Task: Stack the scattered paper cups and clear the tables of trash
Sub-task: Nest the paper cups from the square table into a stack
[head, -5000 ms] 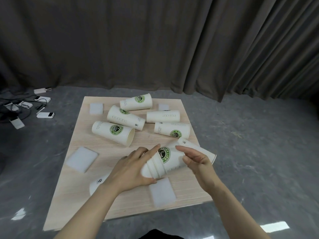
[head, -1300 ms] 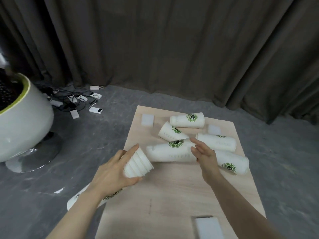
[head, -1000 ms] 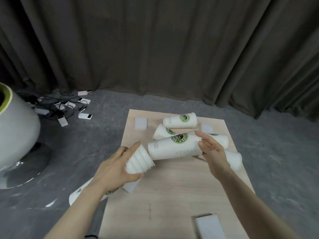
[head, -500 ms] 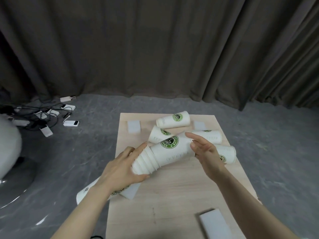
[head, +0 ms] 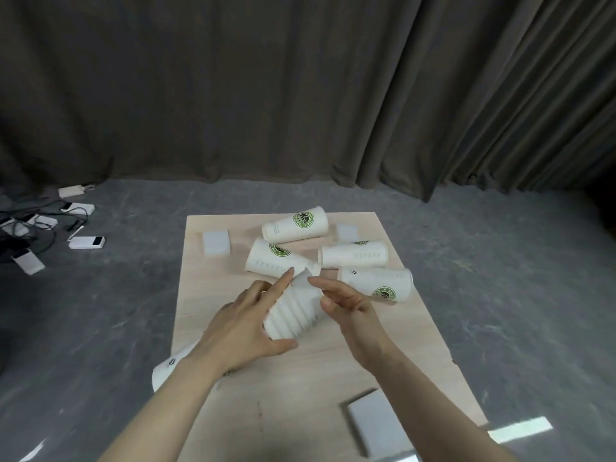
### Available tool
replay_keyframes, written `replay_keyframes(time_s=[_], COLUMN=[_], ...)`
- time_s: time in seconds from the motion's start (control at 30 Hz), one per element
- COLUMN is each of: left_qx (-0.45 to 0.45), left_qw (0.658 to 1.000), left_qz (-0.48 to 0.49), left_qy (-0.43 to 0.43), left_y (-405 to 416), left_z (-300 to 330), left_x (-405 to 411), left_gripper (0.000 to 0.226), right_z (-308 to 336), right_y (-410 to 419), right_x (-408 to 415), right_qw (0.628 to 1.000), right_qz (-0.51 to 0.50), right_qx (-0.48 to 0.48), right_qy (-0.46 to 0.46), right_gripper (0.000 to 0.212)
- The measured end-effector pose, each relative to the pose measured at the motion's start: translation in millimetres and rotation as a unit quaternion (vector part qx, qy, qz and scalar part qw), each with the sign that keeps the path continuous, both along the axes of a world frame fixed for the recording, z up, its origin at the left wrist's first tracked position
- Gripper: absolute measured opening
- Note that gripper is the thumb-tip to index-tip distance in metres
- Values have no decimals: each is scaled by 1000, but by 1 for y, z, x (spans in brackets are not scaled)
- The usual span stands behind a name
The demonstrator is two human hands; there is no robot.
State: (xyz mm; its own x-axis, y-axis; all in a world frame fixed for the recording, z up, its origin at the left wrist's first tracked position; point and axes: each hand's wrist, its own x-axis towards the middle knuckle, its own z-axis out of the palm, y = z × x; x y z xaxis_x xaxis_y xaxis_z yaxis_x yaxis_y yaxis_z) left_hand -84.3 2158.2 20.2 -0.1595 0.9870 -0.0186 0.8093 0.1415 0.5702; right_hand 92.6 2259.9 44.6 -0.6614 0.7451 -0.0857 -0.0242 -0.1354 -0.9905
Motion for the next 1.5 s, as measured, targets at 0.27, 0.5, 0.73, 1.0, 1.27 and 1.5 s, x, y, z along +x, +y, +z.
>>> replay_keyframes(time_s=[0.27, 0.5, 0.73, 1.0, 1.27, 1.5], left_qx=[12, -1, -16, -22, -29, -29], left_qw=[1000, 998, 997, 997, 998, 999], left_qz=[11, 55, 73, 66, 47, 30], left_qy=[-10, -29, -35, -37, -26, -7], left_y=[32, 37, 43, 45, 50, 51], left_z=[-6, -12, -15, -15, -17, -16], left_x=[39, 48, 55, 58, 64, 60], left_gripper=[106, 104, 104, 105, 105, 106], right_z=[-15, -63, -98, -93, -39, 8], right_y=[57, 158, 189, 179, 171, 167], right_x=[47, 114, 124, 136, 159, 151], right_qw=[1000, 937, 955, 964, 984, 996], right_qz=[13, -243, -206, -219, -170, -76], right_qx=[18, 93, 14, -26, 10, 26], right_qy=[-21, -235, -213, -145, -51, 37], right_gripper=[31, 38, 38, 36, 36, 38])
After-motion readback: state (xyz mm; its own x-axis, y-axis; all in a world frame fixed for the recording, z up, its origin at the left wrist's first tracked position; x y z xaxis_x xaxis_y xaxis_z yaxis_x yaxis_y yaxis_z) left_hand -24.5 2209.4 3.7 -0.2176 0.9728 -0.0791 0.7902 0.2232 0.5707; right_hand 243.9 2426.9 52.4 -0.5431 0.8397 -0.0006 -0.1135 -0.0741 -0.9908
